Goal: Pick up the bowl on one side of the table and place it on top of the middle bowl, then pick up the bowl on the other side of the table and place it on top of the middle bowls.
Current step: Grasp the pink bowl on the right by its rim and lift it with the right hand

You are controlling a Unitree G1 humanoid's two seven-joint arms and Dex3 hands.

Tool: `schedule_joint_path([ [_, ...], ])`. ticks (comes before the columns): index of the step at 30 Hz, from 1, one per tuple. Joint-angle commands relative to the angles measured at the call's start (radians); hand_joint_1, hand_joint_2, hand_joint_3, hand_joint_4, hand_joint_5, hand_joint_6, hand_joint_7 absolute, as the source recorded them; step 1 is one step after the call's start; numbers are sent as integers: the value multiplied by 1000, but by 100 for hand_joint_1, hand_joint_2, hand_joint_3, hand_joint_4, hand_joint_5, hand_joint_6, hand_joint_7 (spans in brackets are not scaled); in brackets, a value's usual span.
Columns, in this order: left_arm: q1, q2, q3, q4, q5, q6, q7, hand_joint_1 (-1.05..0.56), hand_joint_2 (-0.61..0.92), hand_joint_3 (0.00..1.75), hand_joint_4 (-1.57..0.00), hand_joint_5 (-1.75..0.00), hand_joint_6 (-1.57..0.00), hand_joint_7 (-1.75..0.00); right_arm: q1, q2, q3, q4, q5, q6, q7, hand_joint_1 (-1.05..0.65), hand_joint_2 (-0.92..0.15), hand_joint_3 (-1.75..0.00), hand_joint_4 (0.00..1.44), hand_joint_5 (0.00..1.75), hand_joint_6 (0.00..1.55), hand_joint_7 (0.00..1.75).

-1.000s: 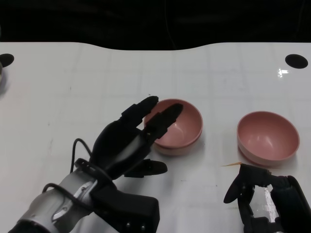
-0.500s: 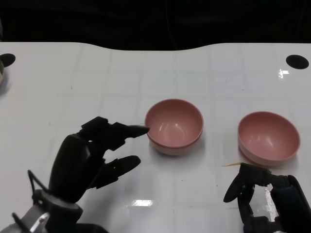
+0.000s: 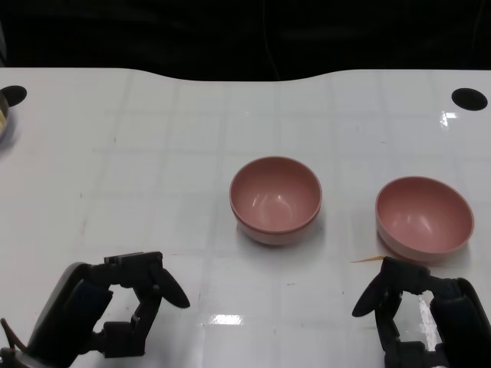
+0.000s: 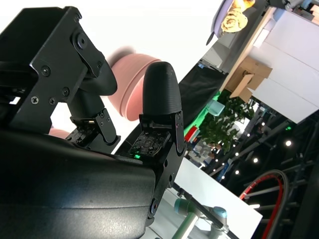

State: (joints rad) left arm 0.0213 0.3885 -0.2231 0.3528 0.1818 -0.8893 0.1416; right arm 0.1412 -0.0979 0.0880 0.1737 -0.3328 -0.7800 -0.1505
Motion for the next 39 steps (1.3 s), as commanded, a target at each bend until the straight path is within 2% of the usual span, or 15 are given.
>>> schedule_joint_path([
  [1, -9, -17, 33, 46, -17, -30, -37, -1, 25, 157, -91, -166, -91, -139, -11, -6, -14, -1, 27, 1, -2, 20, -34, -137, 65, 141, 68, 106],
  [2, -19, -26, 39, 68, -18, -40, -46, -1, 25, 157, -91, -167, -91, -141, -11, -12, -24, -18, 0, 21, -12, 21, -34, -137, 64, 139, 68, 104],
  [4, -33, -43, 50, 101, -27, -42, -65, -3, 23, 160, -90, -171, -90, -146, -3, -25, -45, -73, -49, 95, -17, 12, -29, -130, 46, 125, 51, 92],
  [6, -43, -56, 61, 125, -31, -47, -82, -3, 22, 162, -89, -173, -89, -147, 6, -32, -57, -120, -64, 156, -7, 6, -33, -114, 29, 118, 37, 82],
  [7, -48, -62, 66, 137, -29, -53, -87, -3, 22, 162, -89, -173, -88, -148, 9, -36, -64, -145, -78, 187, -6, 5, -34, -109, 26, 117, 35, 80],
  [8, -51, -67, 70, 143, -28, -57, -92, -3, 21, 163, -89, -172, -88, -148, 12, -40, -70, -166, -93, 213, -7, 2, -39, -94, 20, 113, 30, 77],
  [9, -52, -73, 74, 146, -23, -58, -95, -4, 21, 163, -90, -172, -88, -148, 13, -49, -77, -186, -110, 238, -7, -2, -49, -71, 15, 108, 26, 73],
  [12, -51, -84, 85, 144, -8, -50, -105, -4, 22, 164, -88, -174, -87, -148, 17, -82, -95, -254, -191, 322, -2, -19, -70, -24, 8, 102, 17, 64],
  [15, -50, -93, 90, 140, -8, -43, -119, -4, 22, 163, -87, -174, -86, -149, 24, -103, -102, -326, -279, 430, 8, -35, -77, -8, 1, 97, 10, 57],
  [18, -53, -97, 97, 135, 22, -37, -111, -5, 24, 161, -87, -174, -85, -150, 22, -122, -97, -367, -362, 514, 4, -39, -76, -2, 0, 88, 7, 52],
  [23, -52, -107, 102, 132, 17, -32, -127, -4, 25, 158, -87, -175, -84, -150, -3, -153, -73, -378, -493, 626, 6, -47, -77, -1, 1, 85, 8, 48],
  [29, -52, -119, 111, 131, 15, -27, -145, -2, 27, 156, -86, -174, -84, -150, -43, -187, -37, -363, -552, 733, 61, -47, -79, 0, 8, 72, 18, 31],
  [35, -53, -128, 117, 127, 32, -35, -138, 1, 27, 156, -87, -175, -84, -152, -123, -226, 29, -260, -605, 788, 81, -47, -81, -1, 16, 60, 27, 19],
  [39, -52, -131, 119, 125, 36, -34, -139, 1, 26, 157, -87, -175, -85, -152, -178, -233, 79, -175, -636, 807, 47, -48, -82, 0, 22, 51, 32, 12],
])
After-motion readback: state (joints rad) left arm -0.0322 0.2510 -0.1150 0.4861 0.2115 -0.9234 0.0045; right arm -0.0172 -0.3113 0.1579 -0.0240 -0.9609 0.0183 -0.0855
